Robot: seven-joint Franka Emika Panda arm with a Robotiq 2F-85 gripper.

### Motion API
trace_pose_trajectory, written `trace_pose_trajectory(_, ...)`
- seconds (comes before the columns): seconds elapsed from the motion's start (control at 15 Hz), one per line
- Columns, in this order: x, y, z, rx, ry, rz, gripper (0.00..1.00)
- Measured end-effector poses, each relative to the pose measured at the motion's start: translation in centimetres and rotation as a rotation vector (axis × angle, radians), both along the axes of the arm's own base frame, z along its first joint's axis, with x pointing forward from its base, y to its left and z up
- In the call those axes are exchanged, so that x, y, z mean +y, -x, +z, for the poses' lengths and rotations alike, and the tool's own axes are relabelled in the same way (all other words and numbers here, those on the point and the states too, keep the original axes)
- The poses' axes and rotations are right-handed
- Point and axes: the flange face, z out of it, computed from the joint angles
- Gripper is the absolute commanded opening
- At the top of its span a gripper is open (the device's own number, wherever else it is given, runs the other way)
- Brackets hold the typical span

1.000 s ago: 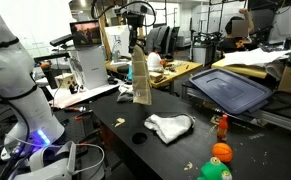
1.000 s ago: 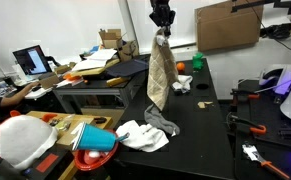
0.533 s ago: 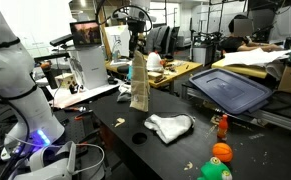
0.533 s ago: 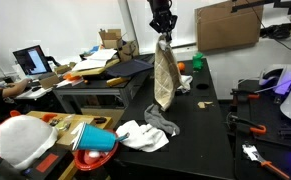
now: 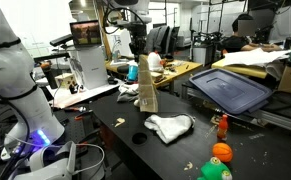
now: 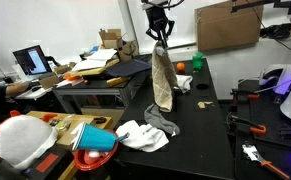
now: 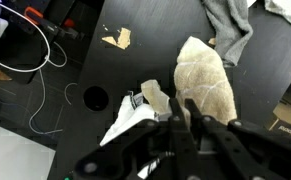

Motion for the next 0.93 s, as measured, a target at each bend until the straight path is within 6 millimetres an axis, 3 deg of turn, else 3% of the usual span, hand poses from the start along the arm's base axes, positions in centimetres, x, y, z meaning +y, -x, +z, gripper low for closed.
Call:
trace_pose_trajectory(0.47,2.5,-0.2,0.5,-0.056,0.144,-0.124,0.96)
trace_pose_trajectory(0.53,3.0,0.0,0.7,-0.063,0.145,-0.114,1.00)
trace_pose_trajectory(0.93,7.1,1.6,1.2,-0.089,0.096,0.156,1.00)
